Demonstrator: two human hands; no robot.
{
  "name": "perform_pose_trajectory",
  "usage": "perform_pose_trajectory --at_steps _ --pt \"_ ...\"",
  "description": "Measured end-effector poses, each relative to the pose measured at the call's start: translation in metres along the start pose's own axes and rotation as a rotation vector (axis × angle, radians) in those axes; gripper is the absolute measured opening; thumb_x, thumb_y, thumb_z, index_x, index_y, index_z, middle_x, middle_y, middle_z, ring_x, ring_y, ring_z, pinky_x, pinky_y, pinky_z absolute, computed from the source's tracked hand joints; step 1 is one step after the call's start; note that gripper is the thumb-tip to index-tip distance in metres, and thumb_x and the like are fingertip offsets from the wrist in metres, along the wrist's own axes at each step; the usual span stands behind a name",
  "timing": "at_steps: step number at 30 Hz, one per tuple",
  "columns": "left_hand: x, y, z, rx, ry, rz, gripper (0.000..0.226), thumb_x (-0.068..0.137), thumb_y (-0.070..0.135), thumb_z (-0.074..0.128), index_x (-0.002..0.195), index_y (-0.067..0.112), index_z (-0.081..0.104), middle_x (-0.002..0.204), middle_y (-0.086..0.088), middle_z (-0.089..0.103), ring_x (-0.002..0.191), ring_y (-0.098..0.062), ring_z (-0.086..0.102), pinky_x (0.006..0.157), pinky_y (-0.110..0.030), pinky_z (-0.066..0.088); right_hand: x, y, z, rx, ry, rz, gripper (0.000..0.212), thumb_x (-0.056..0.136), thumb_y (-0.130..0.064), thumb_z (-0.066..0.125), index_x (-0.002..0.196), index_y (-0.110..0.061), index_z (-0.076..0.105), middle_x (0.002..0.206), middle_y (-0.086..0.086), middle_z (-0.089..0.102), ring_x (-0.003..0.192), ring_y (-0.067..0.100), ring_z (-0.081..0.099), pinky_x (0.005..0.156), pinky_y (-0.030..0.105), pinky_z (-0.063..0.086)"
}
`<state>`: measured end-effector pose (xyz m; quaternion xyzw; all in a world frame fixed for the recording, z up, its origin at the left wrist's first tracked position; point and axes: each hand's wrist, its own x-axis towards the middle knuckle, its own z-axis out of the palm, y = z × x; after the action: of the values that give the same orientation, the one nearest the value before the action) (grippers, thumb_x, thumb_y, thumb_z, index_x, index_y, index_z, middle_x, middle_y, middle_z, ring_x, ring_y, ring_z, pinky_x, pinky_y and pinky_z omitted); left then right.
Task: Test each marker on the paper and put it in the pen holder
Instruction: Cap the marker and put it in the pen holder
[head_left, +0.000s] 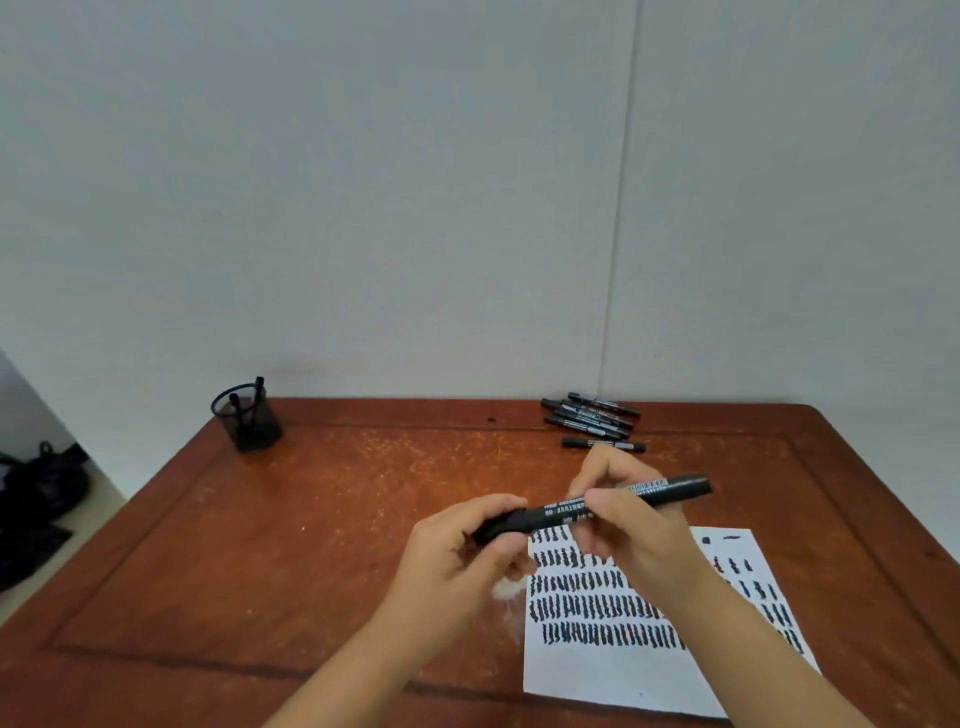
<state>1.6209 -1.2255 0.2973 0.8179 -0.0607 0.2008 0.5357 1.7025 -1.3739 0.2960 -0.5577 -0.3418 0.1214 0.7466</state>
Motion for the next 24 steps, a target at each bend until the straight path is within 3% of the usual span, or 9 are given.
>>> perform_pose_trajectory --at_steps 5,9,12,14,17,19,21,23,24 --pt "0.014 0.009 -0.006 0.058 -0.081 -0.009 0.017 0.082 0.022 0.050 0.086 0.036 0.059 0.054 0.016 0.059 0.044 0.001 0.050 0.048 -0.012 0.038 0.021 -0.009 -0.006 0.024 -0.141 0.132 0.021 0.059 -0.030 0.058 0.061 -0.011 0.049 0.041 0.003 0.056 0.034 0.010 0.043 0.037 0.015 0.036" --pt "0.023 0.009 -0.015 0.031 -0.072 -0.071 0.028 0.088 0.007 0.053 0.084 0.033 0.061 0.046 0.011 0.053 0.043 0.000 0.046 0.048 -0.013 0.036 0.037 -0.019 -0.026 -0.053 -0.327 0.058 0.029 0.063 -0.045 0.072 0.076 -0.020 0.069 0.056 0.000 0.064 0.048 0.012 0.054 0.045 0.018 0.043" --pt "0.025 0.011 -0.018 0.042 -0.105 -0.060 0.020 0.084 0.022 0.056 0.079 0.040 0.064 0.048 0.011 0.053 0.046 -0.002 0.048 0.050 -0.014 0.037 0.045 -0.030 -0.042 -0.044 -0.426 0.133 0.046 0.062 -0.058 0.070 0.089 -0.021 0.072 0.067 0.001 0.071 0.056 0.013 0.062 0.046 0.019 0.047" --pt "0.027 0.010 -0.018 0.092 -0.138 -0.061 0.020 0.084 0.024 0.055 0.081 0.042 0.062 0.049 0.012 0.054 0.047 -0.001 0.050 0.051 -0.015 0.038 0.049 -0.043 -0.049 -0.134 -0.469 0.230 0.040 0.063 -0.052 0.072 0.093 -0.024 0.072 0.070 0.000 0.073 0.057 0.012 0.064 0.046 0.019 0.048" --pt "0.036 0.009 -0.020 0.260 -0.240 -0.085 0.027 0.091 0.017 0.050 0.094 0.044 0.046 0.051 0.011 0.054 0.045 0.001 0.050 0.052 -0.012 0.039 0.060 -0.059 -0.056 -0.464 -0.566 0.292 0.026 0.076 -0.020 0.068 0.098 -0.033 0.068 0.074 -0.004 0.073 0.060 0.009 0.064 0.054 0.019 0.049" --pt "0.044 0.010 -0.024 0.395 -0.340 -0.106 0.018 0.093 0.024 0.046 0.098 0.041 0.042 0.055 0.010 0.052 0.046 0.001 0.048 0.050 -0.012 0.036 0.069 -0.065 -0.050 -0.783 -0.592 0.232 0.031 0.082 -0.015 0.063 0.103 -0.038 0.064 0.077 -0.006 0.071 0.065 0.009 0.063 0.064 0.023 0.048" --pt "0.051 0.007 -0.028 0.502 -0.374 -0.083 0.009 0.094 0.028 0.043 0.093 0.024 0.051 0.059 0.010 0.049 0.047 -0.002 0.043 0.049 -0.017 0.034 0.074 -0.067 -0.040 -1.062 -0.580 0.072 0.029 0.085 -0.021 0.059 0.110 -0.033 0.061 0.087 -0.011 0.068 0.074 0.006 0.060 0.069 0.016 0.043" --pt "0.055 0.006 -0.034 0.521 -0.377 -0.070 0.020 0.093 0.029 0.045 0.088 0.012 0.054 0.058 0.009 0.048 0.047 -0.004 0.040 0.049 -0.020 0.033 0.071 -0.068 -0.030 -1.257 -0.549 -0.213 0.026 0.085 -0.027 0.057 0.110 -0.024 0.063 0.093 -0.007 0.070 0.074 0.005 0.058 0.062 0.006 0.037" --pt "0.057 0.009 -0.037 0.482 -0.371 -0.059 0.021 0.092 0.031 0.048 0.086 0.012 0.055 0.055 0.009 0.049 0.046 -0.003 0.041 0.049 -0.018 0.032 0.070 -0.071 -0.029 -1.356 -0.562 -0.357 0.027 0.083 -0.030 0.056 0.105 -0.020 0.066 0.087 -0.003 0.072 0.069 0.009 0.062 0.057 0.008 0.040"
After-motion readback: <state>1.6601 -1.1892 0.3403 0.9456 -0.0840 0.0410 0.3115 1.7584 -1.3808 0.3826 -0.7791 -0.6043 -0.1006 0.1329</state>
